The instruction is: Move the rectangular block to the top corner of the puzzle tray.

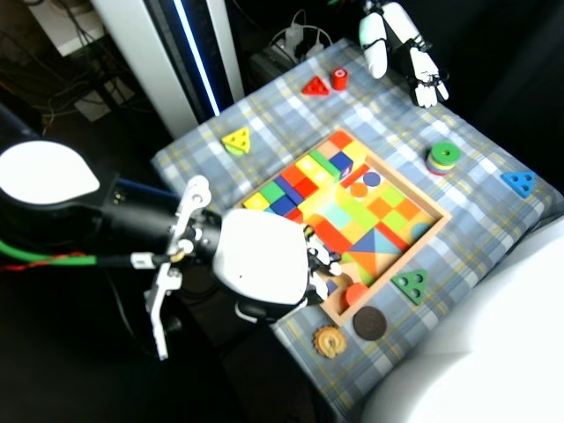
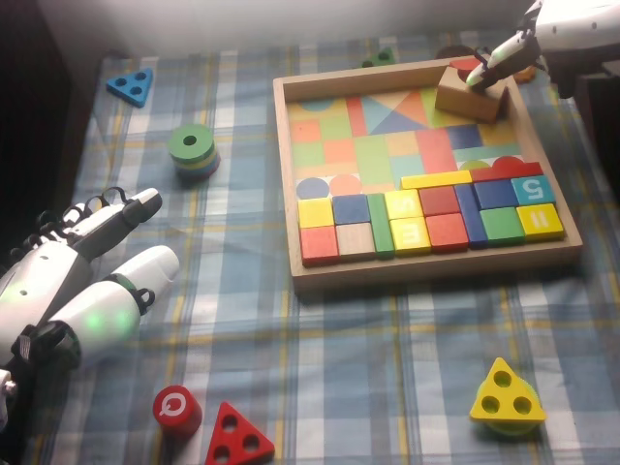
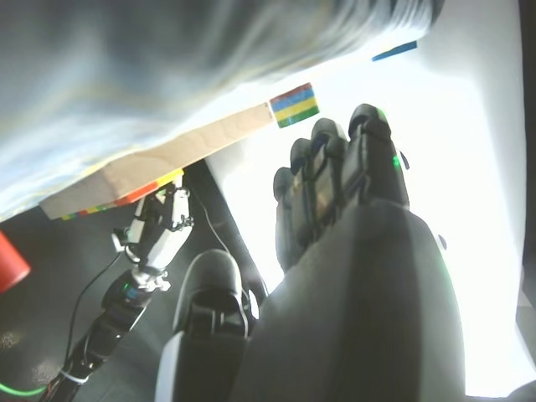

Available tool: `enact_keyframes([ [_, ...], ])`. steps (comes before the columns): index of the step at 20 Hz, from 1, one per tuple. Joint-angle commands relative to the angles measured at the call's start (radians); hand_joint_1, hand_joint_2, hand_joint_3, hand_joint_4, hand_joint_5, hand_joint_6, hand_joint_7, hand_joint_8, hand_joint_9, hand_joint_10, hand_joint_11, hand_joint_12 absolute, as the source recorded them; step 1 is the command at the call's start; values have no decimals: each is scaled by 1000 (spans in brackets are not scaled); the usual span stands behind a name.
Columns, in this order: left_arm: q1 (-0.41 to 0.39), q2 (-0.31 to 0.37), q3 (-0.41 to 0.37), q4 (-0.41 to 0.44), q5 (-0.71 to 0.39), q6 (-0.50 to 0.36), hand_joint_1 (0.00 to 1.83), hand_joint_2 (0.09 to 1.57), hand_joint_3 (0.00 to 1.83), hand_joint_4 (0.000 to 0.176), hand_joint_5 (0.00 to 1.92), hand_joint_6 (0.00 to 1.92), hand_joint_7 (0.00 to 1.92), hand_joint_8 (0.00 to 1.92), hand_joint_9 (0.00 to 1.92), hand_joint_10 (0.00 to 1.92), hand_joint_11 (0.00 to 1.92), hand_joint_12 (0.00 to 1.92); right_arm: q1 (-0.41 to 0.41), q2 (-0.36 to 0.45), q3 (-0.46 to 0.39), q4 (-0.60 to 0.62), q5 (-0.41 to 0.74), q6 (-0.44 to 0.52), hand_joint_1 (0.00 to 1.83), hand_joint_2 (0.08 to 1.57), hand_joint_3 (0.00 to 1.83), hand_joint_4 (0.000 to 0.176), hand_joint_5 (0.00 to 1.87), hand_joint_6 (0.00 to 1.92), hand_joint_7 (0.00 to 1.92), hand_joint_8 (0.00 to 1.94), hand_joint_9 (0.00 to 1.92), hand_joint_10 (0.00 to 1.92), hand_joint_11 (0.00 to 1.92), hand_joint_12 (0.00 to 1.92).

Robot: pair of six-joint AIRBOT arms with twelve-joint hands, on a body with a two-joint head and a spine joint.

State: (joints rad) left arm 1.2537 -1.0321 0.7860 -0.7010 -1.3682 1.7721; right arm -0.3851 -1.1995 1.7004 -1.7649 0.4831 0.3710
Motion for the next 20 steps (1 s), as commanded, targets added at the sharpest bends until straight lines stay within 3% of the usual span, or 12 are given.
enact_keyframes([
  [1,-4,-4,-1,40,-109,-5,40,1377,0,55,316,2,295,3,182,6,0,0,12,-5,11,15,-28,-6,1437,1208,39,0,522,6,826,1585,1439,1921,1548,1921],
  [4,-4,-4,-1,40,-109,-5,28,1382,2,38,320,2,298,2,179,4,0,0,12,-21,35,15,-29,-6,1707,1160,7,24,532,4,1139,1924,1438,1921,1523,1921],
  [7,-4,-4,-1,40,-109,-5,51,1382,0,39,324,2,301,2,184,5,0,0,15,-23,37,8,-33,-7,1716,1161,2,2,526,2,1332,1941,1530,1921,1603,1921],
  [9,-4,-5,-1,40,-109,-5,34,1382,0,41,321,0,298,0,183,4,0,0,15,-32,48,2,-39,-7,1681,1168,3,18,524,6,1237,1941,1490,1921,1569,1921],
  [10,-4,-5,-1,40,-109,-5,10,1381,0,45,318,0,296,0,181,3,0,0,15,-35,51,2,-39,-7,1413,1214,29,44,531,6,831,1585,1378,1921,1482,1921],
  [12,-4,-5,-1,41,-109,-5,22,1384,0,37,323,3,306,4,191,7,0,0,16,-37,54,-3,-43,-7,1629,1192,1,22,533,3,855,1618,1304,1921,1385,1921],
  [13,-5,-5,-1,41,-108,-5,51,1380,0,28,330,4,307,3,191,6,0,0,17,-38,58,-5,-50,-10,1366,1308,20,0,514,0,604,1707,1275,1921,1395,1921],
  [15,-5,-5,-1,41,-108,-5,32,1377,0,41,323,2,303,3,188,4,0,0,19,-42,70,-6,-56,-11,1333,1286,0,0,527,4,649,1571,1287,1921,1386,1921],
  [16,-5,-5,-1,41,-108,-5,29,1383,2,25,326,3,309,5,192,6,0,0,19,-44,74,-6,-57,-11,1617,1225,0,0,499,4,915,1821,1383,1921,1470,1921],
  [18,-5,-5,-1,41,-108,-5,26,1377,0,48,320,0,301,1,181,0,0,0,19,-48,77,-6,-59,-11,1355,1249,3,0,509,6,715,1472,1321,1921,1392,1921],
  [19,-5,-5,-1,41,-109,-5,11,1381,1,52,315,0,300,1,184,2,0,0,19,-53,82,-6,-61,-13,1323,1298,16,4,505,2,614,1610,1237,1921,1337,1921],
  [20,-5,-5,-1,41,-109,-5,10,1383,1,46,312,0,295,0,180,0,0,0,19,-55,84,-6,-61,-13,1335,1270,0,32,499,5,677,1493,1244,1921,1353,1921],
])
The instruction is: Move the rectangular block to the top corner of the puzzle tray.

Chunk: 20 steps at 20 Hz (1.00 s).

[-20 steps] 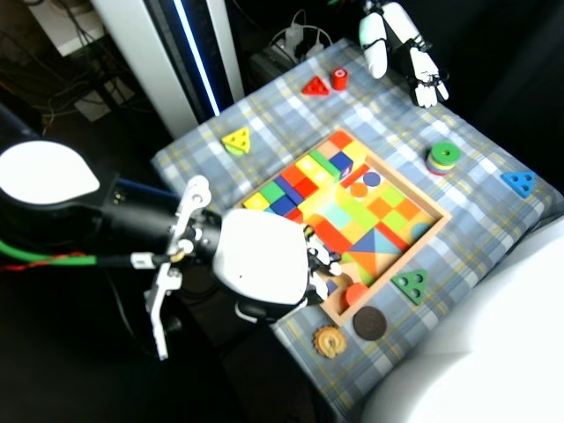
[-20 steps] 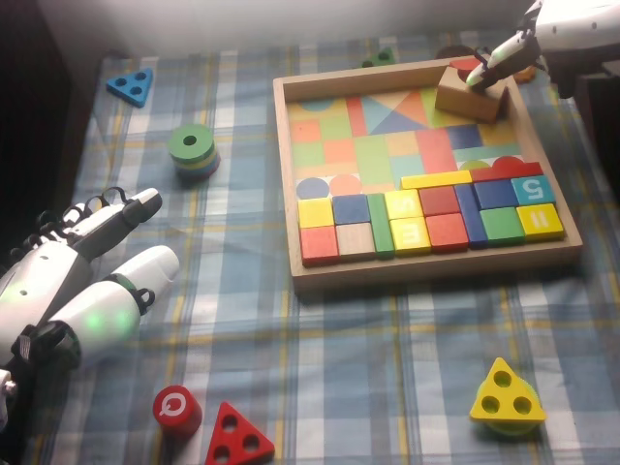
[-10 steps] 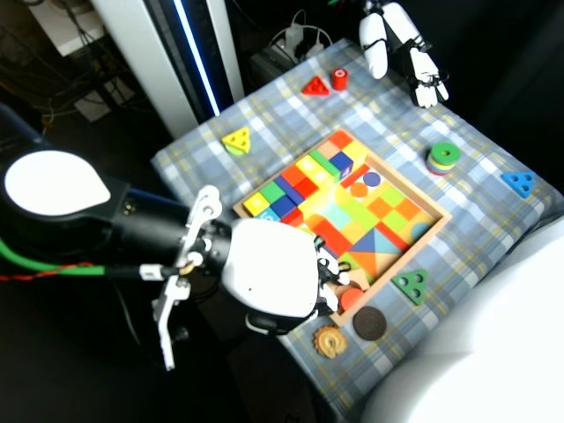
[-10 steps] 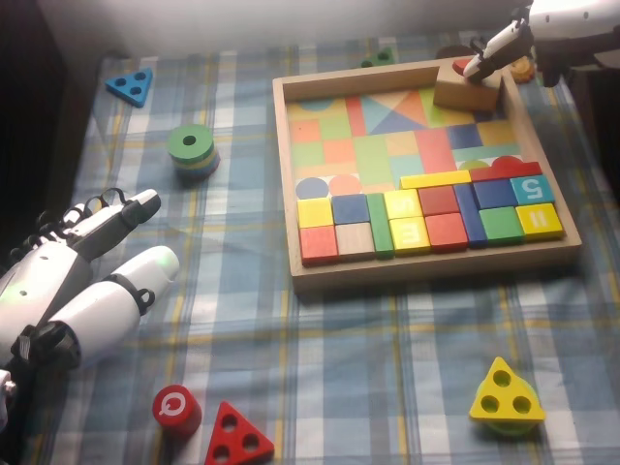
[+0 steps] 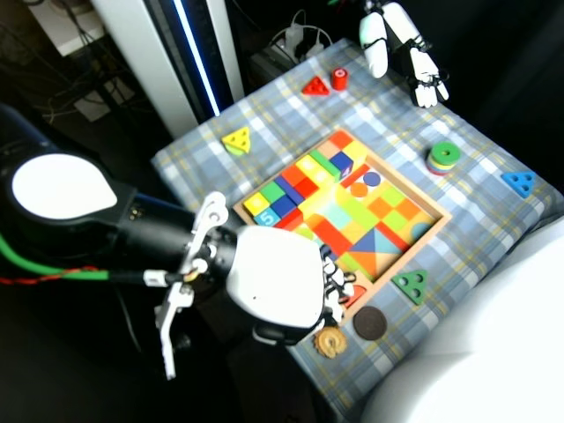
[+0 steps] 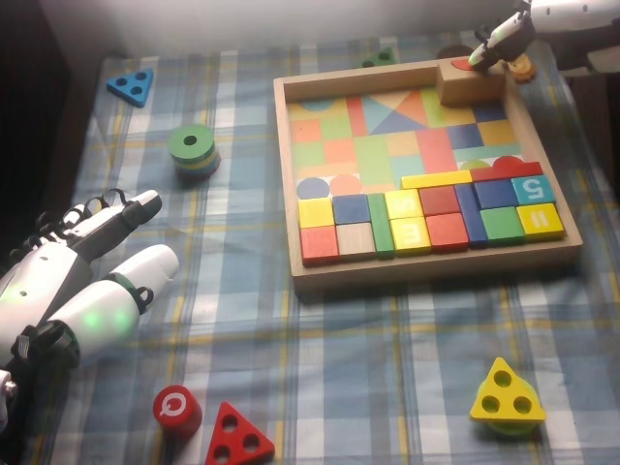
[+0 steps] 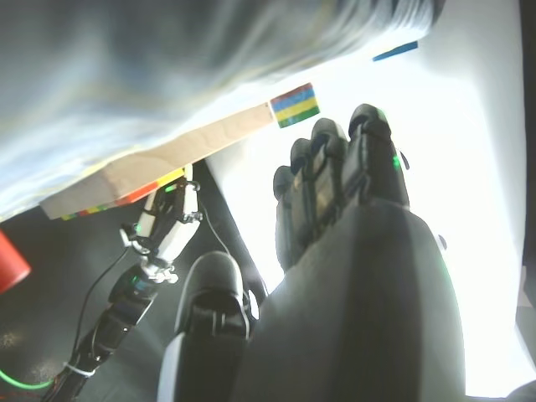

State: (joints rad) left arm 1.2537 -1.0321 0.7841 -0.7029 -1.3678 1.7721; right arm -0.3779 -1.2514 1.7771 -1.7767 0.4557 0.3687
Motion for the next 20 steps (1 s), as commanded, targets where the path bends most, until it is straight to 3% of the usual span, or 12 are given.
enact_keyframes([
  [1,-5,-5,0,43,-109,-5,6,1381,0,47,310,0,292,0,180,0,0,0,12,-4,8,6,-33,-10,1349,1234,0,21,503,4,744,1393,1237,1921,1347,1921],
  [2,-5,-5,0,43,-109,-5,3,1375,0,49,317,3,300,3,193,6,0,0,12,-4,8,6,-33,-10,1353,1232,0,0,492,4,751,1424,1291,1921,1399,1921],
  [3,-5,-5,0,43,-109,-5,26,1375,0,48,318,3,299,2,193,5,1,1,12,-4,9,6,-33,-10,1689,1193,0,0,498,3,619,847,1274,1921,1383,1921],
  [5,-5,-5,1,43,-109,-5,6,1375,0,49,310,1,298,0,192,4,1,0,12,-4,9,6,-33,-10,1338,1279,42,3,509,7,620,1589,1368,1921,1463,1921],
  [6,-5,-5,0,42,-109,-5,15,1380,1,46,306,0,285,0,177,0,0,0,12,-4,11,6,-33,-10,1629,1195,0,0,505,5,1012,1871,1431,1921,1510,1921],
  [8,-5,-6,0,42,-108,-5,37,1383,1,41,312,3,292,2,178,2,0,0,15,-4,11,6,-34,-10,1736,1171,0,0,506,4,1024,1925,1426,1921,1503,1921],
  [10,-5,-6,0,42,-108,-5,22,1376,0,44,319,4,296,3,177,1,0,0,23,-4,11,6,-34,-10,1733,1173,0,0,514,4,1303,1940,1479,1921,1533,1921],
  [12,-5,-6,0,42,-108,-5,33,1376,0,35,334,7,308,6,192,7,4,2,28,-4,11,6,-34,-11,1725,1167,0,0,498,1,1285,1941,1474,1921,1511,1921],
  [15,-5,-6,0,42,-108,-5,0,1370,0,73,309,0,292,0,188,4,0,0,32,-4,11,6,-35,-11,1768,1163,0,0,493,1,1224,1941,1535,1921,1590,1921],
  [16,-5,-6,0,42,-107,-5,1,1369,0,72,313,2,299,3,194,7,12,6,32,-4,11,6,-35,-11,1757,1165,0,0,497,2,1276,1941,1545,1921,1596,1921],
  [17,-5,-6,0,42,-107,-5,24,1382,2,46,316,2,302,3,191,5,2,0,32,-4,11,6,-35,-11,1744,1157,0,0,507,4,1288,1941,1530,1921,1582,1921],
  [20,-5,-6,0,42,-107,-5,43,1374,0,47,324,4,299,1,187,2,0,0,37,-4,9,7,-35,-11,1756,1157,0,0,521,3,1190,1941,1508,1921,1569,1921],
])
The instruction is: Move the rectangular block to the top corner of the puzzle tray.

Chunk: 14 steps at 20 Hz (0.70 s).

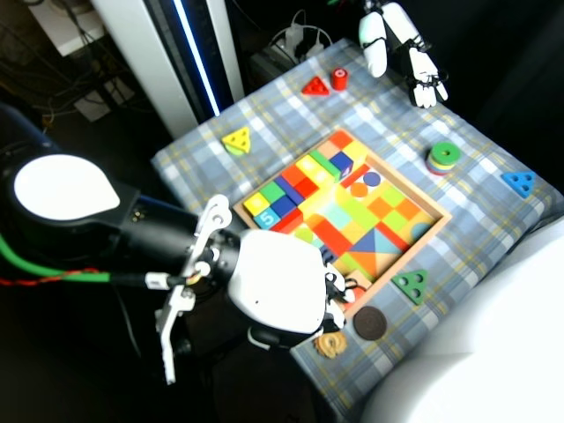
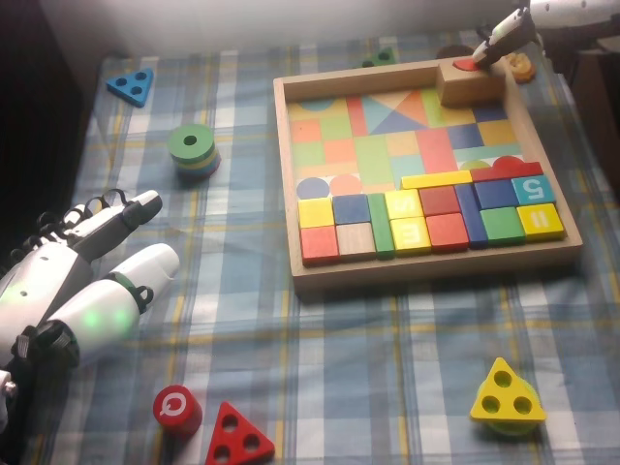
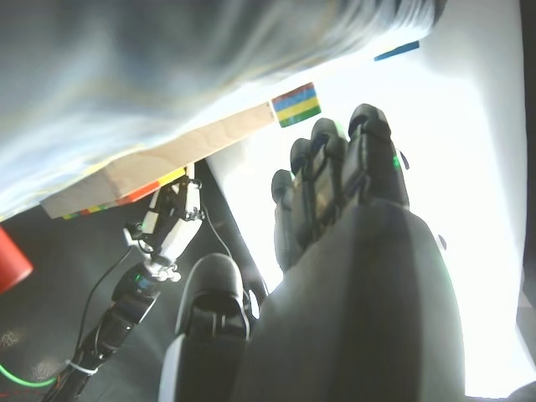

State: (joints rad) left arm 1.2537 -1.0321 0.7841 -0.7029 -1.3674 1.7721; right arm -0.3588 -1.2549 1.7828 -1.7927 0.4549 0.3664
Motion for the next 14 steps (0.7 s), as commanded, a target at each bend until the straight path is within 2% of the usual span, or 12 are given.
enact_keyframes([
  [1,-5,-6,0,42,-108,-5,59,1374,0,41,332,5,304,2,195,5,0,0,19,-1,3,23,-35,-9,1740,1157,0,0,514,2,1167,1941,1493,1921,1551,1921],
  [3,-5,-6,0,42,-108,-5,41,1373,0,49,317,1,291,0,177,0,0,0,25,-1,3,23,-35,-9,1753,1150,0,0,524,4,1115,1941,1452,1921,1511,1921],
  [5,-5,-6,0,42,-108,-5,22,1374,0,47,322,3,292,1,182,2,0,0,34,-1,3,23,-37,-9,1727,1162,2,0,504,1,1206,1941,1460,1921,1514,1921],
  [6,-5,-6,0,42,-108,-5,21,1373,0,51,324,3,299,4,192,7,0,0,38,-1,3,23,-38,-10,1734,1163,2,0,497,2,1161,1941,1467,1921,1527,1921],
  [7,-5,-6,0,42,-108,-5,3,1375,1,60,309,0,288,1,181,2,0,0,41,-1,3,23,-38,-12,1738,1165,2,0,494,1,957,1825,1460,1921,1535,1921],
  [8,-5,-6,0,42,-108,-6,25,1375,0,55,314,2,291,2,185,3,0,0,44,-1,3,23,-39,-13,1720,1175,5,0,482,3,987,1918,1445,1921,1526,1921],
  [9,-5,-6,0,42,-108,-6,27,1377,1,48,312,2,287,0,178,0,0,0,48,-1,3,24,-40,-13,1706,1179,4,0,480,2,1156,1936,1457,1921,1526,1921],
  [10,-5,-6,0,42,-108,-6,27,1378,1,42,325,7,298,5,189,5,0,0,58,-1,1,24,-40,-13,1684,1180,3,15,490,4,1152,1940,1426,1921,1495,1921],
  [11,-5,-6,0,42,-109,-6,13,1378,1,44,322,4,294,2,184,3,0,0,68,-1,-4,24,-40,-13,1674,1180,2,14,493,3,1218,1941,1429,1921,1503,1921],
  [12,-5,-6,-1,42,-109,-6,2,1375,0,53,311,0,286,0,180,1,0,0,75,-1,-12,24,-40,-13,1645,1187,4,26,474,5,1315,1941,1449,1921,1525,1921],
  [13,-5,-6,-1,42,-109,-6,16,1379,1,43,315,2,290,2,182,2,0,0,80,0,-21,24,-40,-13,1670,1184,1,0,458,2,1402,1941,1507,1921,1574,1921],
  [14,-5,-6,-1,42,-110,-6,31,1380,1,40,320,3,295,3,188,4,0,0,87,8,-38,27,-40,-13,1662,1188,3,0,445,2,1411,1941,1521,1921,1583,1921],
])
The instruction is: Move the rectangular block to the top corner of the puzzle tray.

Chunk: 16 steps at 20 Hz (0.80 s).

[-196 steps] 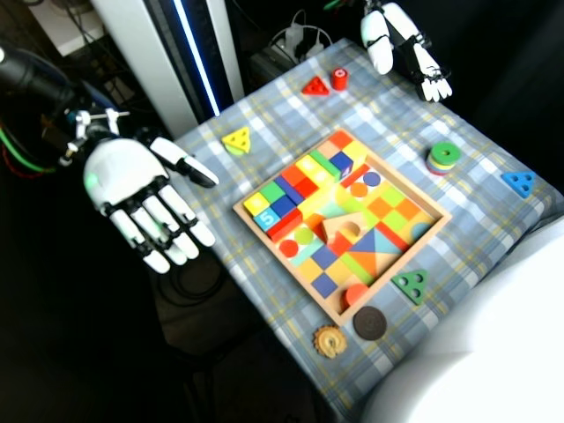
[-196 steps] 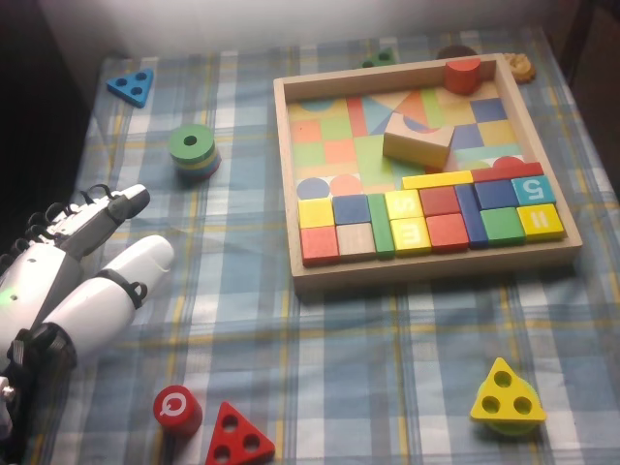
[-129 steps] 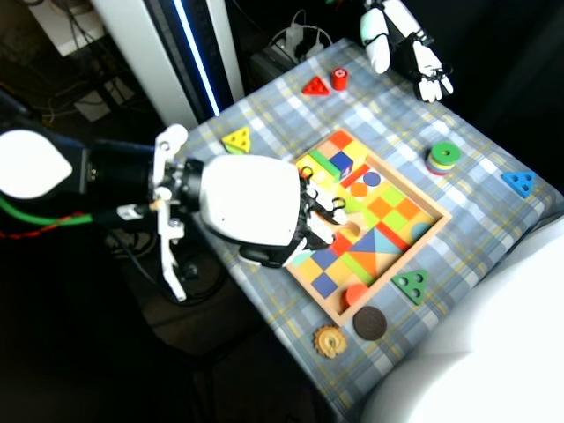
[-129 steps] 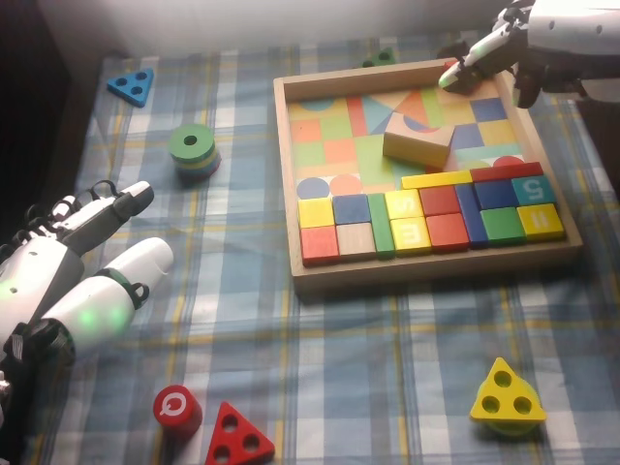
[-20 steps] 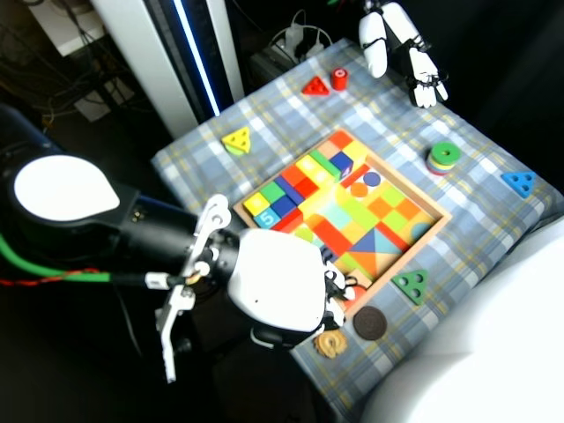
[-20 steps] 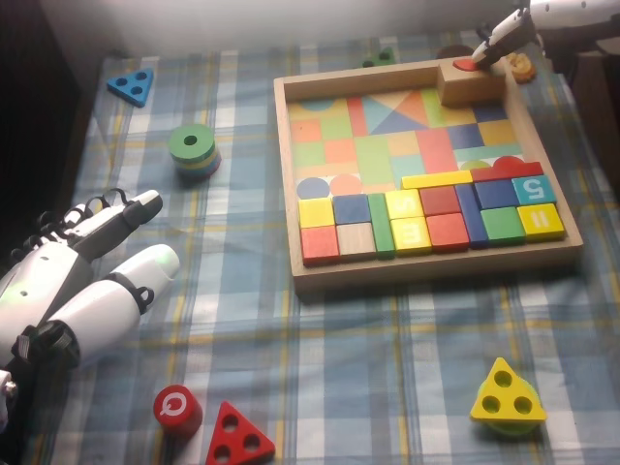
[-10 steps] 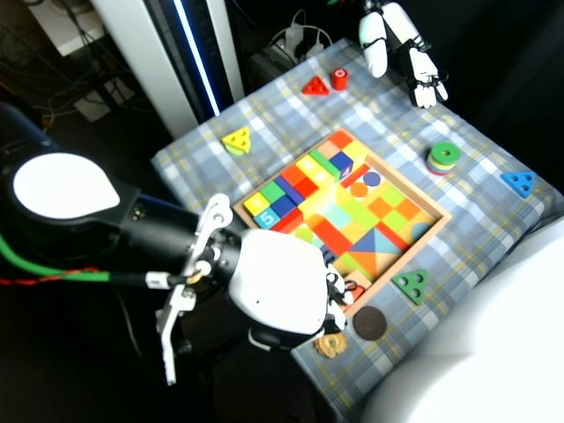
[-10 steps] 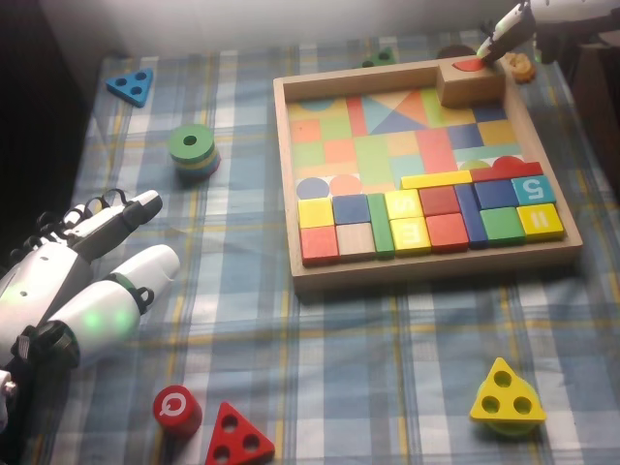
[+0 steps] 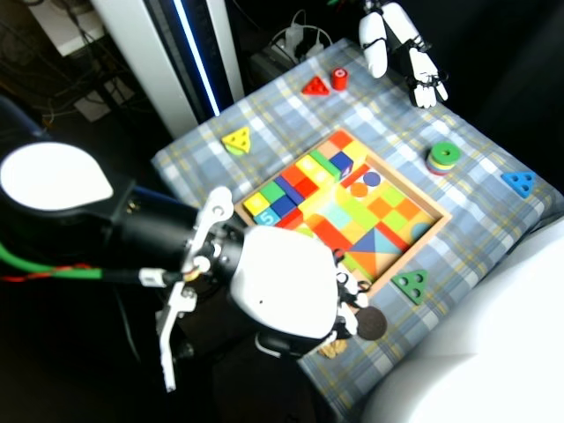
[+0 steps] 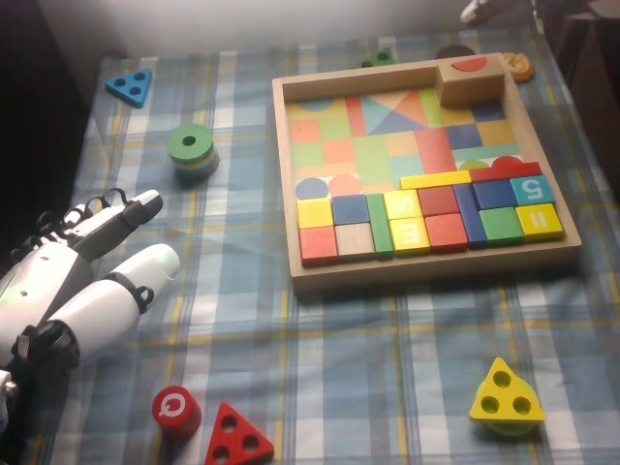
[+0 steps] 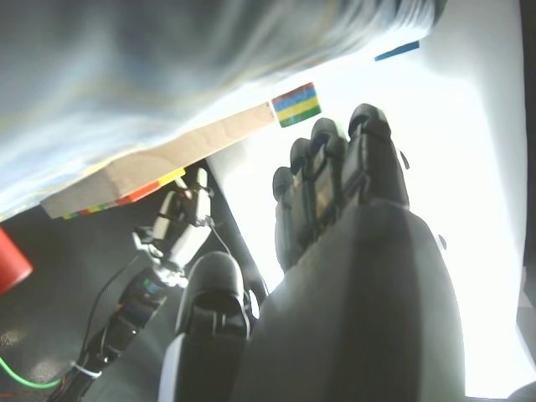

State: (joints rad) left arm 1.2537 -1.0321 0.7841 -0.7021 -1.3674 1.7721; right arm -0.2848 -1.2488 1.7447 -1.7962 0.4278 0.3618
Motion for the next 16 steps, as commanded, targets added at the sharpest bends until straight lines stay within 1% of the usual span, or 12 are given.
enact_keyframes([
  [1,-5,-5,-1,41,-111,-6,12,1383,2,47,311,1,291,1,186,3,0,0,13,16,-19,56,-15,-17,1637,1189,3,0,453,4,1391,1941,1522,1921,1576,1921],
  [2,-5,-5,-1,40,-111,-6,27,1384,1,39,319,4,299,3,191,4,0,0,13,30,-36,95,-15,-43,1623,1188,2,0,458,5,1387,1941,1520,1921,1571,1921],
  [4,-3,-5,-3,36,-115,-6,28,1381,0,45,318,2,296,1,191,4,0,0,13,78,-92,227,-16,-133,1655,1180,0,0,457,2,1401,1941,1540,1921,1597,1921],
  [5,-2,-3,-5,35,-118,-6,53,1380,0,33,326,4,302,3,193,4,0,0,13,107,-125,285,-16,-175,1667,1170,0,0,467,4,1400,1941,1540,1921,1598,1921],
  [8,5,1,-11,30,-133,-6,75,1372,0,34,333,2,304,2,176,2,0,0,13,202,-235,400,-16,-244,1662,1191,5,0,440,3,1438,1941,1570,1921,1615,1921],
  [10,5,2,-13,26,-136,-6,91,1372,0,40,331,1,300,0,174,2,0,0,-14,261,-303,629,-15,-436,1589,1206,7,0,453,4,1358,1941,1510,1921,1548,1921],
  [11,5,2,-15,23,-138,-6,94,1374,0,31,331,0,302,1,183,6,0,0,-49,294,-341,768,-13,-559,1617,1206,5,0,463,5,1369,1941,1524,1921,1571,1921],
  [12,12,4,-19,19,-144,-6,96,1368,0,40,332,1,302,1,182,5,0,0,-108,328,-392,988,44,-756,1611,1214,7,0,457,1,1371,1941,1527,1921,1572,1921],
  [13,12,4,-19,18,-145,-6,94,1365,0,40,334,2,317,7,203,14,2,1,-123,335,-402,1027,51,-786,1604,1229,10,0,459,1,1347,1941,1513,1921,1552,1921],
  [14,14,4,-19,17,-146,-6,62,1369,0,45,323,2,317,5,208,14,10,5,-166,361,-438,1157,86,-890,1695,1203,0,0,479,8,1340,1941,1518,1921,1542,1921],
  [15,14,4,-19,16,-146,-6,41,1369,0,65,299,0,297,1,187,4,1,0,-209,385,-468,1265,120,-971,1708,1208,0,0,467,2,1336,1941,1522,1921,1538,1921],
  [16,14,4,-19,17,-146,-6,54,1364,0,71,305,3,303,3,193,6,0,0,-255,404,-497,1361,164,-1031,1715,1226,6,0,445,0,1334,1941,1528,1921,1538,1921],
])
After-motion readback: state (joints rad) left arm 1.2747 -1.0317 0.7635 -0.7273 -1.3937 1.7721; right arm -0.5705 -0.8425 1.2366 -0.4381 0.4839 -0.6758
